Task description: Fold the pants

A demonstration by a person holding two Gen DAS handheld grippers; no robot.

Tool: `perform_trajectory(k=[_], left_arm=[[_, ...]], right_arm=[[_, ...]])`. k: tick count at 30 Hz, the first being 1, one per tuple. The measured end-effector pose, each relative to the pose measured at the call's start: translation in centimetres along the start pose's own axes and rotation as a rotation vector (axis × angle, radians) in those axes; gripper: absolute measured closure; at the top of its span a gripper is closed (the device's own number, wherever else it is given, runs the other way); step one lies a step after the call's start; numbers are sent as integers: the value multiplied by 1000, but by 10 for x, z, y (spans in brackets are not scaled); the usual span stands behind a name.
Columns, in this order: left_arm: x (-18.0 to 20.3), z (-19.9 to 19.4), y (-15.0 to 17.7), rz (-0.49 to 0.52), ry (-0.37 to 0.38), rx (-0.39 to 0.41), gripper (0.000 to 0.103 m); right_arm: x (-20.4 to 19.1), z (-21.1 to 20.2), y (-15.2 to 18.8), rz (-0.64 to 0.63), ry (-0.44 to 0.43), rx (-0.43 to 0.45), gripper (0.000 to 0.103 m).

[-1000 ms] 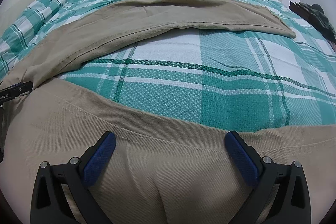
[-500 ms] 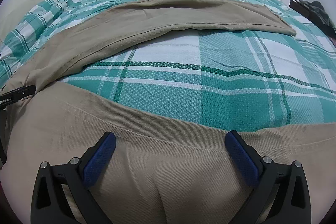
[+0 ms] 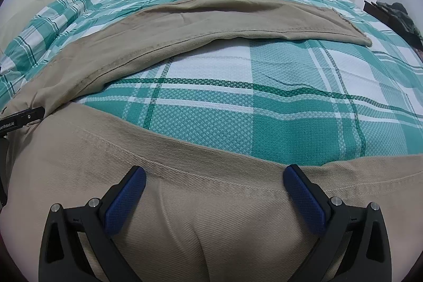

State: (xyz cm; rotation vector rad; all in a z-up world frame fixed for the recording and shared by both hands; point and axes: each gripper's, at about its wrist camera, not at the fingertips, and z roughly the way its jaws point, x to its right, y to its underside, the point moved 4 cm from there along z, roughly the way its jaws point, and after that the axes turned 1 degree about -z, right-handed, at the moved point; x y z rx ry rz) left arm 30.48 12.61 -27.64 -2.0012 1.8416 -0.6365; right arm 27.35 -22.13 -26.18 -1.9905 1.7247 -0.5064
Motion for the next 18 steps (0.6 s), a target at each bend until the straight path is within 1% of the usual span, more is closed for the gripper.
perform_trajectory(k=[18], left_arm=[[0,0,2,1,-1,0,0]], right_arm=[[1,0,0,1,-2,1,0]])
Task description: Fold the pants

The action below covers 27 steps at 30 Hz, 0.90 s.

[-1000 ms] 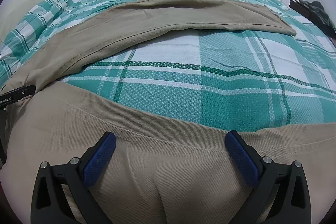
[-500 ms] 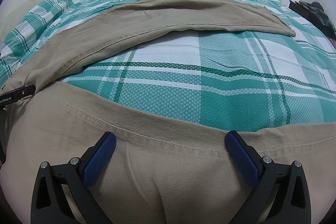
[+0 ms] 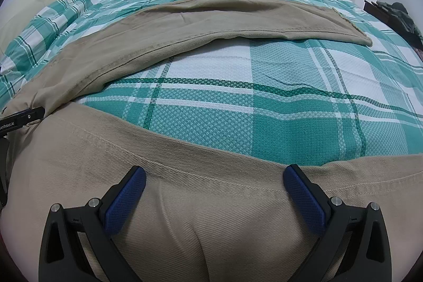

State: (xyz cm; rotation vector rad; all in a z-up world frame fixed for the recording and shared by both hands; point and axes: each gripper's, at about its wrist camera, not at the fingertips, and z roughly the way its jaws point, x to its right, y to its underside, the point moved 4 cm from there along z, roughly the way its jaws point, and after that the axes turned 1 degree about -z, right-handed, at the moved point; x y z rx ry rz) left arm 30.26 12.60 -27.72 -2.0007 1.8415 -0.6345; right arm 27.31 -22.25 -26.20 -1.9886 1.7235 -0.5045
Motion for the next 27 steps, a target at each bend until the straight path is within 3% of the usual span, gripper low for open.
perform_trajectory(k=[4,7,9,11,13,16,19,21,23,27], left_arm=[[-1,-1,1,-5,3,2,0],[-1,-2,-4,-9,-10,-88,1],[1,-17,-5,-50,15,-94,1],[5,-27,1,-53,86,-50,1],[6,-18,11,-23,68,-65,0],[14,-9,27,58,6,-18,1],[18,-8,30,83,-27,1,0],[15,-8,32,76,-17,13,0],[12,-7,31,73,-16,23,0],[16,-6,31,81,-31,45,0]], right_arm=[[0,0,0,0,-1,0,0],[-1,-1,0,2,-3,-5,0],[0,-2,-2,2,-8,-28,0],[1,-7,-7,-7,-50,-91,1],[12,-19,-18,8,-134,-97,2],[63,-36,-47,104,-148,4,2],[134,-25,-85,231,-130,37,4],[185,-7,-108,328,-103,46,11],[232,16,-125,461,-95,43,27],[291,54,-143,707,-167,70,29]])
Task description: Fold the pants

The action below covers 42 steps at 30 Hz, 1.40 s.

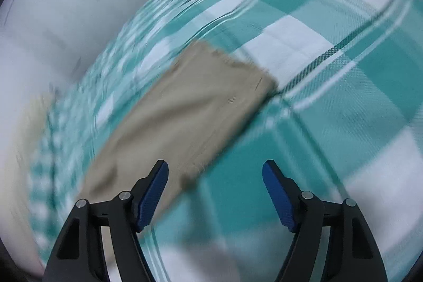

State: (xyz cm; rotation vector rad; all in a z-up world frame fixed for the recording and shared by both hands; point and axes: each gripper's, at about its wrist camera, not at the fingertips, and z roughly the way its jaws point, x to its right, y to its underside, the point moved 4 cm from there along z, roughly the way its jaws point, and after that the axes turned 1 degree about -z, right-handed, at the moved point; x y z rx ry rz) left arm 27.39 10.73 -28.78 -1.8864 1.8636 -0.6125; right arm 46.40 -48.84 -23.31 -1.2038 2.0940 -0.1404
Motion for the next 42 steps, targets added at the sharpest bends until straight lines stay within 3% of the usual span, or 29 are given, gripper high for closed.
perform_trajectory(k=[4,6,7,8,10,14,16,18,21,23,25,27,28,29,31,33,35,39,42], left_arm=[[1,4,-4,3,-6,13,0],[1,4,-3,0,-2,17,0],[1,4,-4,0,-1,18,0],[1,5,-4,-1,0,19,0],[0,5,-4,-4,4,22,0],[1,5,-4,-4,4,22,0],[1,5,-4,-4,3,21,0],[1,4,-5,-2,0,17,0],[2,4,-5,2,-6,8,0],[2,4,-6,5,-12,-3,0],[3,4,-7,8,-18,-15,0],[3,3,-8,8,-25,-41,0],[3,1,-9,9,-30,-64,0],[4,-1,-10,12,-38,-90,0],[6,-11,-9,-6,-64,-152,1],[12,-29,-1,-38,-36,-168,1],[27,-54,13,-35,17,-150,1],[47,-81,40,-35,44,-143,1],[52,-79,65,-63,52,-183,1]], right_arm=[[14,26,-26,161,-72,51,35],[13,31,-34,172,-55,75,57],[16,32,-39,163,-18,84,83],[15,30,-41,144,32,94,92],[-1,21,-42,62,79,127,97],[-75,-26,-23,-305,-50,141,98],[-119,-75,23,-595,-132,118,98],[-140,-121,74,-808,-198,89,98],[-131,-187,145,-979,-272,44,98],[-91,-216,166,-983,-222,21,98],[-31,-225,164,-890,-75,16,95],[25,-218,150,-783,112,-2,61],[55,-214,141,-735,251,0,35],[82,-215,132,-687,357,3,35],[111,-232,124,-568,431,42,35],[103,-250,126,-509,377,100,35],[72,-261,147,-531,278,128,35],[-15,-233,222,-634,60,50,35],[-73,-195,293,-751,-14,-15,35]])
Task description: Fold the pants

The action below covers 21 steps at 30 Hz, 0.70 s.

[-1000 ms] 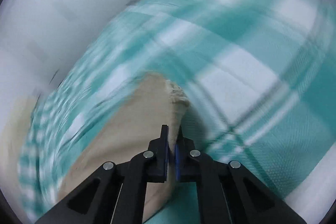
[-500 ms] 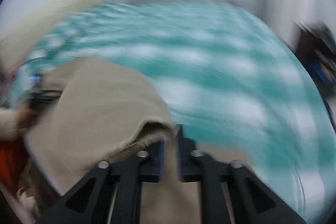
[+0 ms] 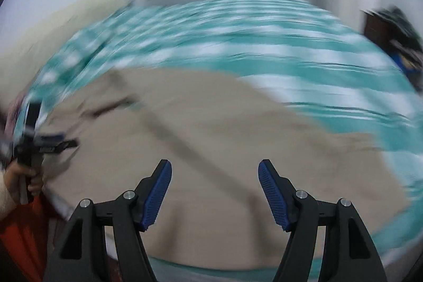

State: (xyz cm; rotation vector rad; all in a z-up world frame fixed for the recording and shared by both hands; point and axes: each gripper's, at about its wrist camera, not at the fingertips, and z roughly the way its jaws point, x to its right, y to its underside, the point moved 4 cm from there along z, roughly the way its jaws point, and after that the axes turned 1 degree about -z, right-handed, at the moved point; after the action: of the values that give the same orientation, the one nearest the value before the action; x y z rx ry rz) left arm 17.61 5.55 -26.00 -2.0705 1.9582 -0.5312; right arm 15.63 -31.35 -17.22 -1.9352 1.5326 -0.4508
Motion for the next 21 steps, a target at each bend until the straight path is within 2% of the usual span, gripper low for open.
perform_trajectory(k=[3,5,7,11,21], left_arm=[[0,2,9,26,-16,46,0],[2,4,12,41,-27,59,1],[1,5,12,45,-29,80,0],[0,6,14,48,-28,110,1],[0,6,16,60,-33,121,1]], right_arm=[[-57,45,25,-36,-47,-71,35],[-64,70,47,-34,-8,-116,29],[-65,70,55,-49,10,-43,29],[-61,72,56,-39,-8,-50,29],[-68,75,53,-57,22,-21,29]])
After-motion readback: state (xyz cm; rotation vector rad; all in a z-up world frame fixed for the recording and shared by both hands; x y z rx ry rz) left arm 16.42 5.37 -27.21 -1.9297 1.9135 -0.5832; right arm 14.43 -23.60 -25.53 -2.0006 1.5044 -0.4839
